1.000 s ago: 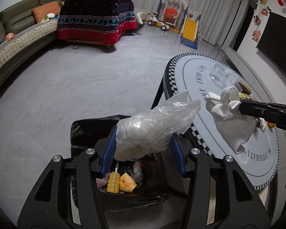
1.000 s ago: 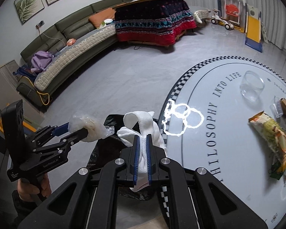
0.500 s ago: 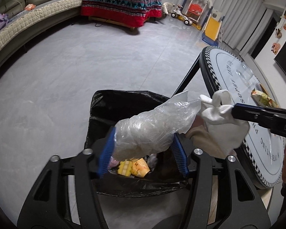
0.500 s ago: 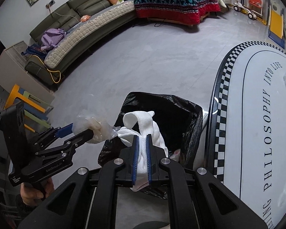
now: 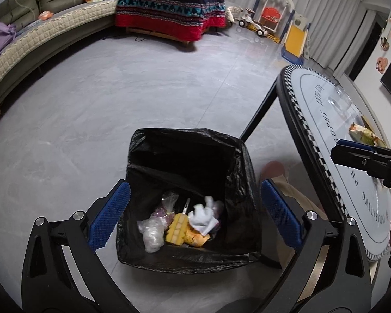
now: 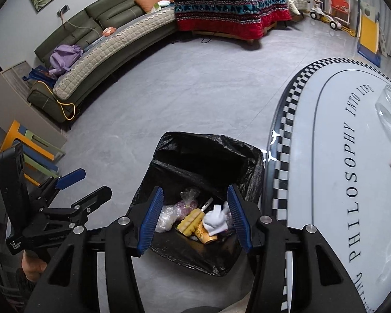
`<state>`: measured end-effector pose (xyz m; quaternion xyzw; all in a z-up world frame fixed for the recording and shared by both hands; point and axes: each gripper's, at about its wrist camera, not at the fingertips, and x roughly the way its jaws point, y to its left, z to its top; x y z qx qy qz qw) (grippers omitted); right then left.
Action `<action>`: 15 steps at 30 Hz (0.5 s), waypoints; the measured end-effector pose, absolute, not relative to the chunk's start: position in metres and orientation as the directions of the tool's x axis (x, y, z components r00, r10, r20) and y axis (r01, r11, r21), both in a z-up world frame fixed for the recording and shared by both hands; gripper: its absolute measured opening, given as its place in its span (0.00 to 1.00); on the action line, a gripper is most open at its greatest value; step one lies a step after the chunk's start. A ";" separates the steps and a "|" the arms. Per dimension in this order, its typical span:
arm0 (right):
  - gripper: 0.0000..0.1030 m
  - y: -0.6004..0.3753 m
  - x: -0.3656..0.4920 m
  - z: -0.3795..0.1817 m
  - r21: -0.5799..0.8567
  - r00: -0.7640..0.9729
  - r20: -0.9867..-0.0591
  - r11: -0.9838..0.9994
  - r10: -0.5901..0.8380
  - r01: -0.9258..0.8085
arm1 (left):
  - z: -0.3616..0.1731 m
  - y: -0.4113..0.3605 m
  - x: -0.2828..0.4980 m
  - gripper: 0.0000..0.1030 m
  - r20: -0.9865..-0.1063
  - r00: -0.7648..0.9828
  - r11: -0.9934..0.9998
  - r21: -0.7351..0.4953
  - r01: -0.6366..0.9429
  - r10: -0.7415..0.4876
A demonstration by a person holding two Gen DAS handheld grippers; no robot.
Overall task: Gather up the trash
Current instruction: 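Carry the glove and rice bag over the bin and release both, then move the right gripper to the printed snack packet and grasp it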
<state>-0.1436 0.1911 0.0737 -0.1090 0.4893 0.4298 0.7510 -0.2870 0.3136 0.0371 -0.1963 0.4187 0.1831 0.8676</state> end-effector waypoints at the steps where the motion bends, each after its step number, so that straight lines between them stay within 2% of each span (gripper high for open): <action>1: 0.51 0.185 -0.141 0.076 0.258 0.157 -0.826 0.610 0.542 -0.749 | 0.039 0.309 -0.282 0.94 -0.799 0.582 0.862 -0.183 -0.473 0.150; 15: 0.53 0.084 -0.079 0.106 0.169 0.307 -0.827 0.729 0.470 -0.663 | 0.072 0.231 -0.187 0.94 -0.792 0.609 0.942 -0.175 -0.286 0.038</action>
